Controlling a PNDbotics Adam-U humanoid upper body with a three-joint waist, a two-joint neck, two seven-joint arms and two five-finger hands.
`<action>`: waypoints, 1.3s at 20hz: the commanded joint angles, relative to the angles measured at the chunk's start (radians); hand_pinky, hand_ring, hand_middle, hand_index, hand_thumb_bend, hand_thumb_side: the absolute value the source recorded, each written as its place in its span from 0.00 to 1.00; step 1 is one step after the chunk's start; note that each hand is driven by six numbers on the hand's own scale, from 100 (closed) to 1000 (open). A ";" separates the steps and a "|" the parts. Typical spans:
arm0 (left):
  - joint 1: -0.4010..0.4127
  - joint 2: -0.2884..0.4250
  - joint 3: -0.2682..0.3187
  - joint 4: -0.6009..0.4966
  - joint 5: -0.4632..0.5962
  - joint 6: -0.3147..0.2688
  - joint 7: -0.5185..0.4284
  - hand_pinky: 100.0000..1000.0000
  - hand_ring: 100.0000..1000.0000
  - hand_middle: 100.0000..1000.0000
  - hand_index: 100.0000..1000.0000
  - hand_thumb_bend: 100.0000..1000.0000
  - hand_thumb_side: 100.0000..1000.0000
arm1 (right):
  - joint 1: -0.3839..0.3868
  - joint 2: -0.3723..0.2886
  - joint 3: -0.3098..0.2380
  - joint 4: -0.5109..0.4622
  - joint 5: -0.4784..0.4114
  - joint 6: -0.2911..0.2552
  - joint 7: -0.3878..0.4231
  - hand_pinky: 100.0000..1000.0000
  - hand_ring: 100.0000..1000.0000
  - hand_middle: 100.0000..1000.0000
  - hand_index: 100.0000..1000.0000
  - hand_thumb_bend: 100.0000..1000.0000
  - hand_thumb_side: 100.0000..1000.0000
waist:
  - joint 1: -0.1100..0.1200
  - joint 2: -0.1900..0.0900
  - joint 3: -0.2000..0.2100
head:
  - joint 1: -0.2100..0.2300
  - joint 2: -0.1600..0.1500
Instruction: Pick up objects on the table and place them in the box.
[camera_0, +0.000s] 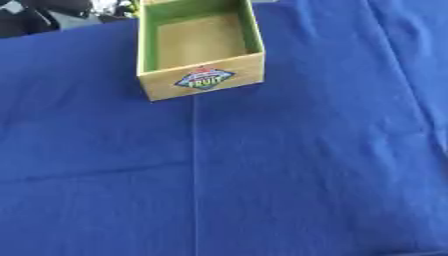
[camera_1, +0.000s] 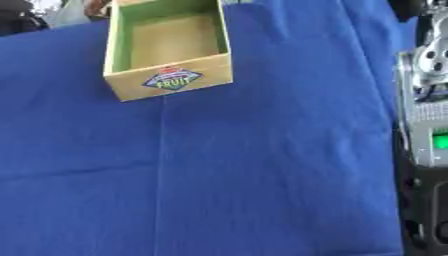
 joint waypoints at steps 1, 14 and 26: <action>-0.049 -0.019 0.015 0.054 -0.022 -0.018 0.021 0.00 0.18 0.26 0.57 0.00 0.27 | -0.022 0.000 0.008 -0.023 0.020 -0.012 0.004 0.77 0.65 0.53 0.62 0.00 0.53 | -0.007 -0.028 0.000 | 0.011 -0.002; -0.171 -0.199 0.013 0.328 -0.118 -0.089 0.065 0.00 0.17 0.25 0.55 0.00 0.28 | -0.052 0.001 0.020 -0.044 0.027 -0.027 0.006 0.77 0.65 0.53 0.62 0.00 0.54 | 0.005 -0.007 -0.036 | 0.024 -0.068; -0.223 -0.299 0.038 0.579 -0.207 -0.153 0.065 0.00 0.17 0.25 0.55 0.00 0.29 | -0.070 0.012 0.029 -0.051 0.026 -0.032 0.002 0.77 0.65 0.53 0.62 0.00 0.53 | 0.012 0.005 -0.060 | 0.035 -0.078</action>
